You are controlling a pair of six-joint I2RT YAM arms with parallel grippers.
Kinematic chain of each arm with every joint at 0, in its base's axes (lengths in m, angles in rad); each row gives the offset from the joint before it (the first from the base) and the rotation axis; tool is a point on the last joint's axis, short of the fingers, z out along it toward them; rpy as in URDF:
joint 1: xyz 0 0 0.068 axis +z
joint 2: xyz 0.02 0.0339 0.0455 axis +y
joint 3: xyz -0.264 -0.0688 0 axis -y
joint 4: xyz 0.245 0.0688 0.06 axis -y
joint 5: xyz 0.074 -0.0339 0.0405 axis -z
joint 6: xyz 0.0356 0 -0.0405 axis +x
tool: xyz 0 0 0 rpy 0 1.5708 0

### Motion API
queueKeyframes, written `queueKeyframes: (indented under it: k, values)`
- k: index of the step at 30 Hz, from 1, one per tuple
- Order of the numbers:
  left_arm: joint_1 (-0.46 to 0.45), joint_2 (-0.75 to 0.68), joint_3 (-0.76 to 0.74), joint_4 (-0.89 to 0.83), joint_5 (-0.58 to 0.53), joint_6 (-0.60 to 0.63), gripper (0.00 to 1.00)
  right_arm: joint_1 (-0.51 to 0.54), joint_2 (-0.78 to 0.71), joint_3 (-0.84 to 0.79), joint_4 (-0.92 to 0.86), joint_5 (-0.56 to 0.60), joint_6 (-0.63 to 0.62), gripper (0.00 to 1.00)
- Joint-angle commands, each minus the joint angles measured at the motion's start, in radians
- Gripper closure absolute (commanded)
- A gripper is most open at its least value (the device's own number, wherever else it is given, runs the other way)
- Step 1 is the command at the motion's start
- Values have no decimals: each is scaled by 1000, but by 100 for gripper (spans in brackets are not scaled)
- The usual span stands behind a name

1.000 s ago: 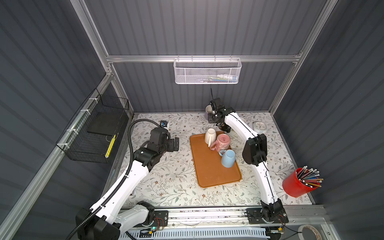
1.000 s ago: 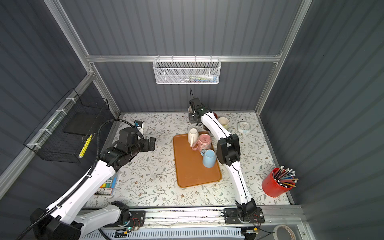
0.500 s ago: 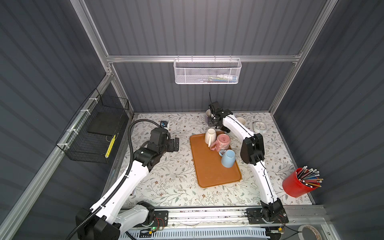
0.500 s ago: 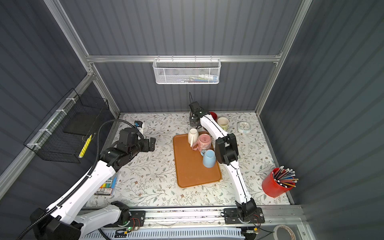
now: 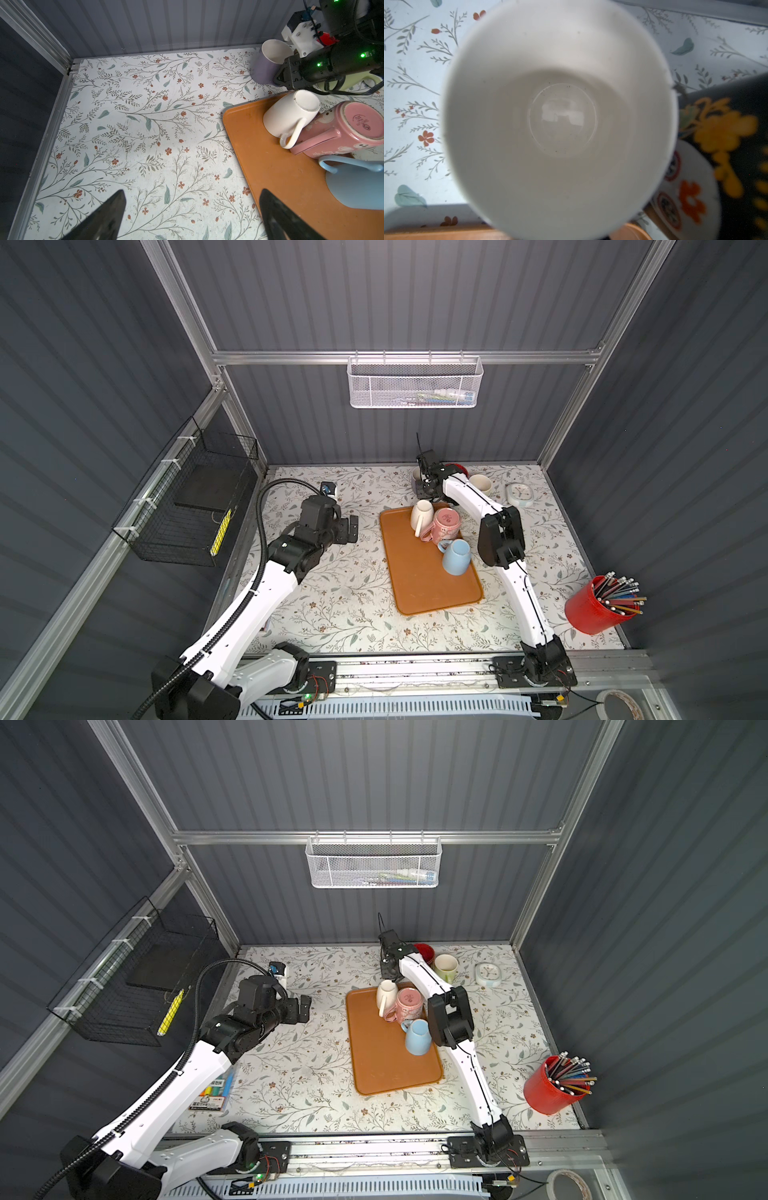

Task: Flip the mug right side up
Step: 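Lower the lavender mug upright beside the black mug and open the right gripper, then raise the right gripper and move it back over the tray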

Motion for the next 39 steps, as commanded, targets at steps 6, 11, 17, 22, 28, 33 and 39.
queueKeyframes:
  k: [6,11,17,22,28,33,39]
  values:
    - [-2,7,-9,-15,11,9,0,-7,-33,-17,25,6,-9,84]
    - [-2,9,-10,-18,15,21,0,-4,-52,-32,24,-1,-8,74]
    - [-2,15,-14,-21,66,34,0,-1,-90,-50,29,-11,-7,64]
    - [-2,42,-4,-31,92,34,0,2,-133,-72,30,-16,-16,56]
    - [-2,141,52,-66,126,28,0,4,-226,-133,51,-15,-35,48]
    - [-3,226,127,-94,167,23,3,5,-344,-234,102,-26,-34,46]
    - [-32,311,182,-79,188,10,7,7,-558,-483,207,-45,-14,43]
